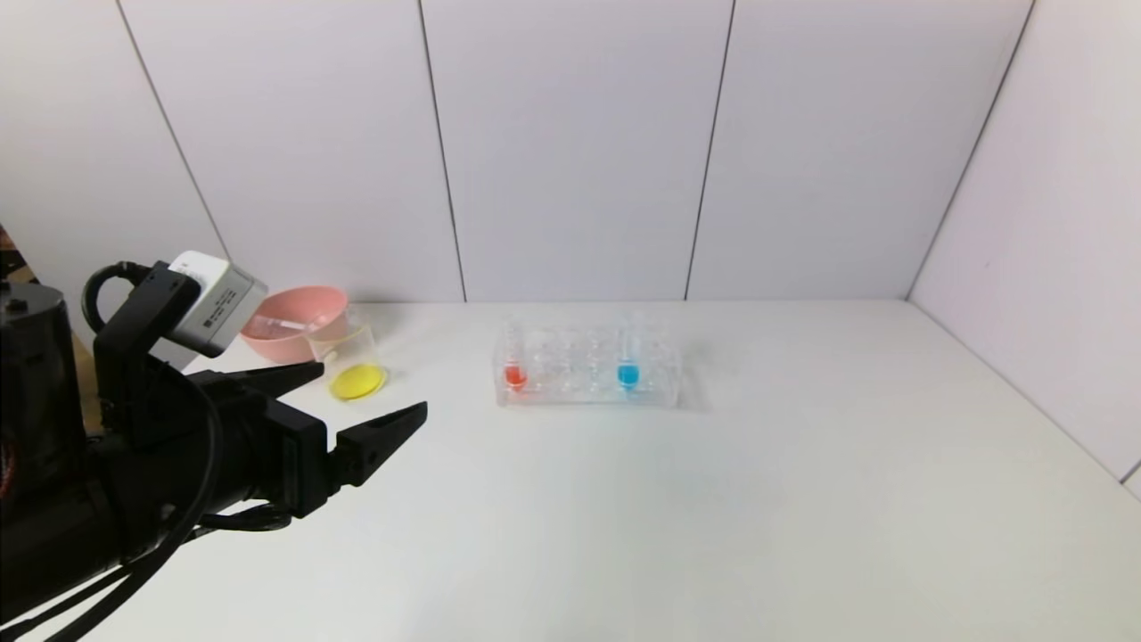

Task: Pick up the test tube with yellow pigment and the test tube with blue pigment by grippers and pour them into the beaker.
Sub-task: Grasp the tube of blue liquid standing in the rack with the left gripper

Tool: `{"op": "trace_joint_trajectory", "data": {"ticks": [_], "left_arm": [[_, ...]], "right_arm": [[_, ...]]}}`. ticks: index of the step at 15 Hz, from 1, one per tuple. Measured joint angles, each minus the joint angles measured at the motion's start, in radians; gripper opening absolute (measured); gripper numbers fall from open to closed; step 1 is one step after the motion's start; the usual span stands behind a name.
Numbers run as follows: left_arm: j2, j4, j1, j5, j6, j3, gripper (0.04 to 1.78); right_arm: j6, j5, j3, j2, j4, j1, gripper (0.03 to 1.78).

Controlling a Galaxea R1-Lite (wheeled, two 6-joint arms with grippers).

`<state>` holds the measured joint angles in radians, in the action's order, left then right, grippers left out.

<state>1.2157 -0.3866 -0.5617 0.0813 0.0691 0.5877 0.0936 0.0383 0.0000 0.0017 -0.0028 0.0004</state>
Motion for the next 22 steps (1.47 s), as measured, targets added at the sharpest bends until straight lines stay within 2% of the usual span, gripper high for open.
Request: {"op": "trace_joint_trajectory", "data": {"ticks": [3, 9, 16, 19, 22], "left_arm": [[0.047, -0.100, -0.049, 0.002, 0.092, 0.027, 1.78], [0.218, -0.238, -0.112, 0.025, 0.171, 0.061, 1.78], [0.494, -0.450, -0.233, 0.166, 0.202, 0.144, 1.78], [0.607, -0.468, -0.254, 0.187, 0.206, 0.220, 1.78], [0.730, -0.481, -0.272, 0.248, 0.207, 0.324, 1.78]], "right_arm": [[0.000, 0.000, 0.000, 0.000, 0.000, 0.000, 1.71], [0.000, 0.000, 0.000, 0.000, 0.000, 0.000, 1.71], [0.000, 0.000, 0.000, 0.000, 0.000, 0.000, 1.71], [0.000, 0.000, 0.000, 0.000, 0.000, 0.000, 1.71], [0.000, 0.000, 0.000, 0.000, 0.000, 0.000, 1.71]]}}
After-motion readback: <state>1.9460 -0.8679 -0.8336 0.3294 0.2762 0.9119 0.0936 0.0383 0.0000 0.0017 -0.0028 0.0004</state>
